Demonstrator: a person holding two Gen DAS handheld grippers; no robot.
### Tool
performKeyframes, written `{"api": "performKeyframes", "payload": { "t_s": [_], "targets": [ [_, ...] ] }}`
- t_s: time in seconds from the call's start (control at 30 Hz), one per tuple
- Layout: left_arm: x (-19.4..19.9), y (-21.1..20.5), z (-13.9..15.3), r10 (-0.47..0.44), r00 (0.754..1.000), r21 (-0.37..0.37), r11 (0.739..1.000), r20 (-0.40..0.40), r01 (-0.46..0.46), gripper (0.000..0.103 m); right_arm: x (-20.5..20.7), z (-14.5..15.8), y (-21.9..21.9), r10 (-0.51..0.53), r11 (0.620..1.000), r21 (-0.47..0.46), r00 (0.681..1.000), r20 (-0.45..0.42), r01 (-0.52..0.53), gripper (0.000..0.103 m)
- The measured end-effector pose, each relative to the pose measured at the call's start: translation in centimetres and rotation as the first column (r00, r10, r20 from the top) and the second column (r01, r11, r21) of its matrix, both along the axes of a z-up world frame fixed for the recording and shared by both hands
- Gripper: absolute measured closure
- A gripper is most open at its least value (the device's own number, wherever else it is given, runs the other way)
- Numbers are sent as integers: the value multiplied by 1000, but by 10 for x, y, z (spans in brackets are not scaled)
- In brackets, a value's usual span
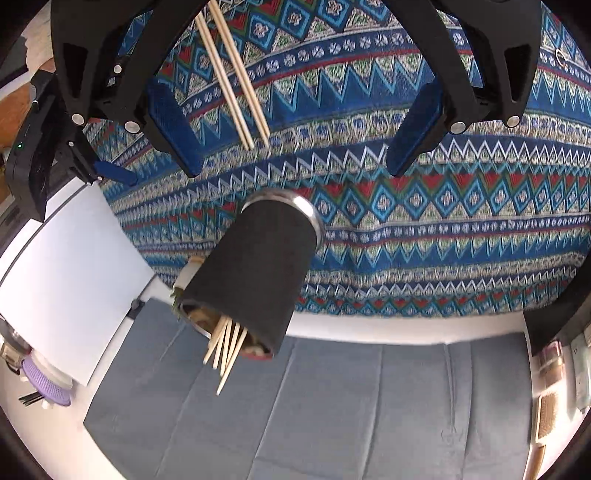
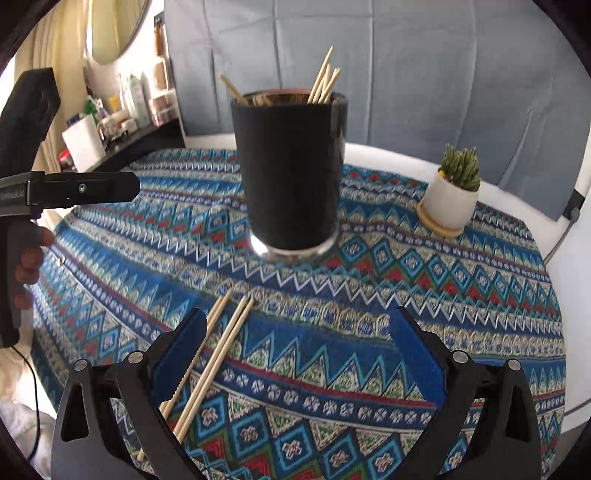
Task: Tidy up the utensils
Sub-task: 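Move both grippers back down toward the remaining sticks on the cloth, then position both open grippers around single wooden sticks on the cloth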
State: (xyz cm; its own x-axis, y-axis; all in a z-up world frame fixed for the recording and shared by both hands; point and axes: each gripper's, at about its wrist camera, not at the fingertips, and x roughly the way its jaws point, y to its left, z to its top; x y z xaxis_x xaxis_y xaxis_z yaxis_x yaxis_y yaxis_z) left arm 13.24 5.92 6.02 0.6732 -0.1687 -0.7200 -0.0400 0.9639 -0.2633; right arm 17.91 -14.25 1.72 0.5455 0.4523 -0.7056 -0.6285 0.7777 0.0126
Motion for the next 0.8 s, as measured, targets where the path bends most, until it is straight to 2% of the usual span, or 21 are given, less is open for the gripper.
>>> {"api": "performKeyframes", "payload": {
  "t_s": [0.13, 0.23, 0.5, 0.67, 0.8],
  "targets": [
    [-6, -7, -35, -6, 990, -6, 1000, -141, 5, 6, -11, -25, 7, 14, 997, -81, 999, -36, -17, 8],
    [-7, -17, -53, -22, 978, 15, 1000, -205, 25, 6, -20, -38, 12, 35, 990, -134, 999, -34, -39, 8],
    [-5, -46, -77, -64, 960, 99, 991, -272, 94, 6, -37, -46, 21, 74, 984, -158, 996, -49, -81, 8],
    [0, -50, -89, -50, 948, 114, 989, -316, 91, 6, -43, -53, 24, 63, 981, -184, 997, -32, -68, 8],
    [4, -54, -90, -37, 951, 141, 987, -307, 83, 6, -42, -53, 19, 32, 982, -185, 999, -39, -39, 8]
  ]
}}
